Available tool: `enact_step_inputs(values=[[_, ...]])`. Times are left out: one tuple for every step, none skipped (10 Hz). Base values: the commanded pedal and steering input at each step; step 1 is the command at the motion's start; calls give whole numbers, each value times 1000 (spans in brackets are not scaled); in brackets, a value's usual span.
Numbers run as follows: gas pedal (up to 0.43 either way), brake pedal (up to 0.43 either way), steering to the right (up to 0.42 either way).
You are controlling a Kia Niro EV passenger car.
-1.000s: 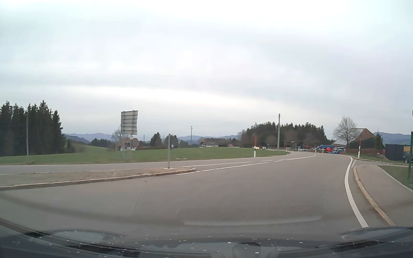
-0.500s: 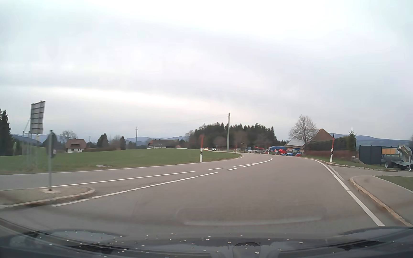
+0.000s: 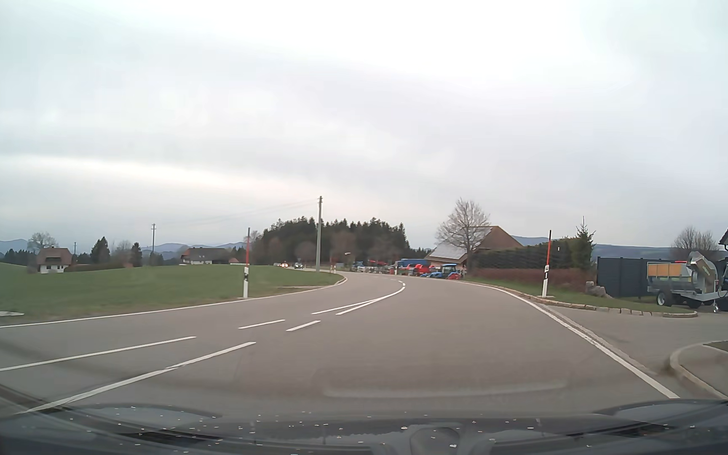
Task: Follow the waypoints while adhering to traffic rules and regulations
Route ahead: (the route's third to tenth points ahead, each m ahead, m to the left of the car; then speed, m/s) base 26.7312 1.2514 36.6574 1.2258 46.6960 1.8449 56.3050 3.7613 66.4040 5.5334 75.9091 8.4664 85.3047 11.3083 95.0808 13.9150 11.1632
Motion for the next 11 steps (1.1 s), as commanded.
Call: enact_step_inputs(values=[[189, 0, 74], [189, 0, 63], [189, 0, 51], [189, 0, 45], [189, 0, 39], [189, 0, 31], [189, 0, 19], [189, 0, 4], [189, 0, -2], [189, 0, -2], [189, 0, -7]])
